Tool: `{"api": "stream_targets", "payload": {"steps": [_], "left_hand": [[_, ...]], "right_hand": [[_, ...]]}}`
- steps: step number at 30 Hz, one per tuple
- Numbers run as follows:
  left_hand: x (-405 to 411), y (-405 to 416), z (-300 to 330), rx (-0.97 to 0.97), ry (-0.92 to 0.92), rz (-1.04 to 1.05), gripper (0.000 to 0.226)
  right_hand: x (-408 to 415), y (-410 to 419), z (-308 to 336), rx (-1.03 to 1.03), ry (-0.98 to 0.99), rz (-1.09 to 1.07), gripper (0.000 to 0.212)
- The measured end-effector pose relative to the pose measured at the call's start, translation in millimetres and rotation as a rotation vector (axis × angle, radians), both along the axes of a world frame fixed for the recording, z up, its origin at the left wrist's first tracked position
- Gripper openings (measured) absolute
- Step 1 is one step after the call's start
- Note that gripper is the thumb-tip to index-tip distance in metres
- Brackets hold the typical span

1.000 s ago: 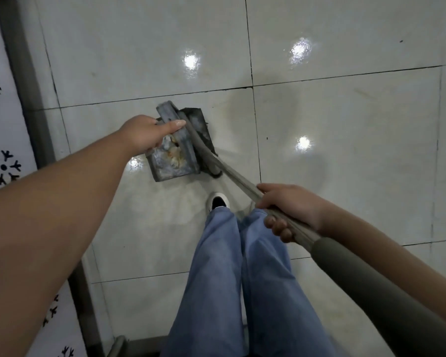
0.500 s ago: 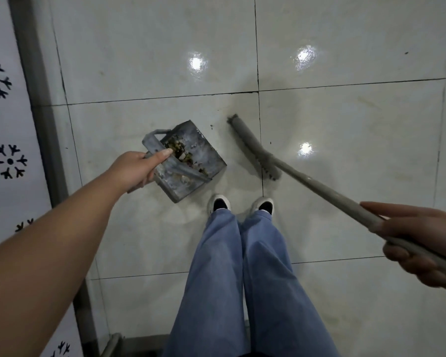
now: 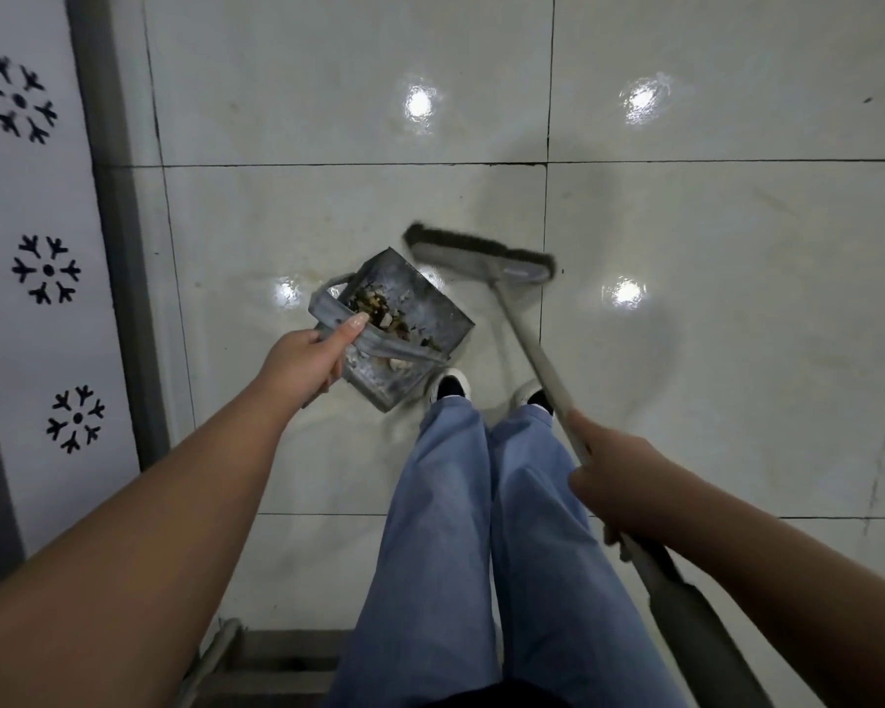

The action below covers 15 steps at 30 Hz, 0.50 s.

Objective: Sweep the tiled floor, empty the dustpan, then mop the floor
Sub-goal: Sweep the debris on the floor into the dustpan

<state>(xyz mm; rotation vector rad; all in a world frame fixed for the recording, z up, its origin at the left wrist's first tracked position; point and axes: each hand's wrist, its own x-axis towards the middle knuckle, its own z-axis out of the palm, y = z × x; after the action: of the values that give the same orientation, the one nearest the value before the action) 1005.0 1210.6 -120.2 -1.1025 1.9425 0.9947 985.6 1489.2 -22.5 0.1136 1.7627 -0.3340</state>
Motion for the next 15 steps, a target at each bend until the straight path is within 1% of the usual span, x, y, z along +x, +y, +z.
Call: {"api": "stream_targets", "payload": {"steps": [2, 3, 5, 7, 10, 15], "left_hand": [[7, 2, 0, 0.004, -0.003, 0.005, 0.064], [9, 3, 1, 0.009, -0.002, 0.008, 0.064], [14, 3, 3, 0.011, 0.003, 0.003, 0.063], [19, 1, 5, 0.007, 0.004, 0.001, 0.063], [21, -5, 9, -0.011, -0.005, -0.03, 0.063], [24, -6, 13, -0.001, 0.006, -0.055, 0.065]], "right_hand": [[0, 1, 12, -0.054, -0.094, -0.002, 0.053], [-4, 3, 18, -0.076, -0.152, -0.055, 0.047], [-17, 10, 31, -0.086, -0.234, -0.241, 0.037], [-27, 19, 47, -0.051, -0.266, -0.407, 0.037], [-28, 35, 69, -0.008, -0.259, -0.584, 0.038], [-37, 69, 90, 0.1, -0.166, -0.735, 0.039]]}}
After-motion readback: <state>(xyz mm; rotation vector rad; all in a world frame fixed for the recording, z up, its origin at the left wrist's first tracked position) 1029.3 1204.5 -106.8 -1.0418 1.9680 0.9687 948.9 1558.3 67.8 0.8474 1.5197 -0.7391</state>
